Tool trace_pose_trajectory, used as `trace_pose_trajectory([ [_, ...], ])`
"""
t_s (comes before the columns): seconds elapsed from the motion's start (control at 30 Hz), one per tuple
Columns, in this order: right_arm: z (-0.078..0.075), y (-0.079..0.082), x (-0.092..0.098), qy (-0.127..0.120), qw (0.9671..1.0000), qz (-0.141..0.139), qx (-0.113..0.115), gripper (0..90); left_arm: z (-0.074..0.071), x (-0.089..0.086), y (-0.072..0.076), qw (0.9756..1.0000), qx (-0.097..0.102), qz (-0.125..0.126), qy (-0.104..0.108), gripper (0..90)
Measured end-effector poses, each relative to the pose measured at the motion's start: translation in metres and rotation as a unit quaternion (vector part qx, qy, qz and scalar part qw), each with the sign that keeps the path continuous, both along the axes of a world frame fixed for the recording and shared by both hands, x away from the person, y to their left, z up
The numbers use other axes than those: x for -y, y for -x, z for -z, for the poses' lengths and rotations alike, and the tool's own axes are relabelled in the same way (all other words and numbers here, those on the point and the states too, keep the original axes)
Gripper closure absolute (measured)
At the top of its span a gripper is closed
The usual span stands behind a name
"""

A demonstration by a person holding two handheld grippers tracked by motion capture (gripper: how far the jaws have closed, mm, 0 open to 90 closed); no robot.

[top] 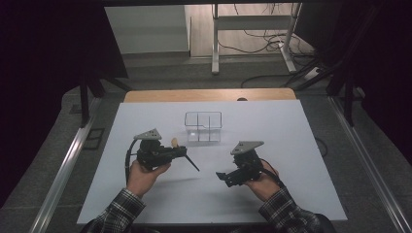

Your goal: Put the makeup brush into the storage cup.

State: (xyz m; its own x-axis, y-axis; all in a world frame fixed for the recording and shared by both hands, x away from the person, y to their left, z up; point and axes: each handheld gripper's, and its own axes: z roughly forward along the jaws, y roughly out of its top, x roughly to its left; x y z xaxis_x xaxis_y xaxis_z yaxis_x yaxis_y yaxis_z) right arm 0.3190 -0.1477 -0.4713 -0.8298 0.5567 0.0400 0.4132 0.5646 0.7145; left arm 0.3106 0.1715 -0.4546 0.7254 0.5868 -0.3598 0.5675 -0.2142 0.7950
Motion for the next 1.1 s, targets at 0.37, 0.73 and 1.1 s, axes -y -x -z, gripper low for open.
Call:
trace_pose_trajectory([
  [0.37, -0.001, -0.002, 0.011, 0.006, 1.0, 0.008, 0.001, 1.0, -0.002, -0.006, 0.001, 0.9995, 0.013, -0.022, -0.019, 83.4],
  [0.73, -0.002, 0.0, 0.02, 0.018, 0.9998, 0.01, 0.004, 1.0, -0.004, -0.007, 0.002, 0.9977, 0.029, -0.035, -0.05, 83.5],
  [1.1, -0.004, 0.003, 0.034, 0.022, 0.9996, 0.017, 0.005, 1.0, -0.004, -0.009, 0.001, 0.9966, 0.037, -0.041, -0.061, 83.6],
])
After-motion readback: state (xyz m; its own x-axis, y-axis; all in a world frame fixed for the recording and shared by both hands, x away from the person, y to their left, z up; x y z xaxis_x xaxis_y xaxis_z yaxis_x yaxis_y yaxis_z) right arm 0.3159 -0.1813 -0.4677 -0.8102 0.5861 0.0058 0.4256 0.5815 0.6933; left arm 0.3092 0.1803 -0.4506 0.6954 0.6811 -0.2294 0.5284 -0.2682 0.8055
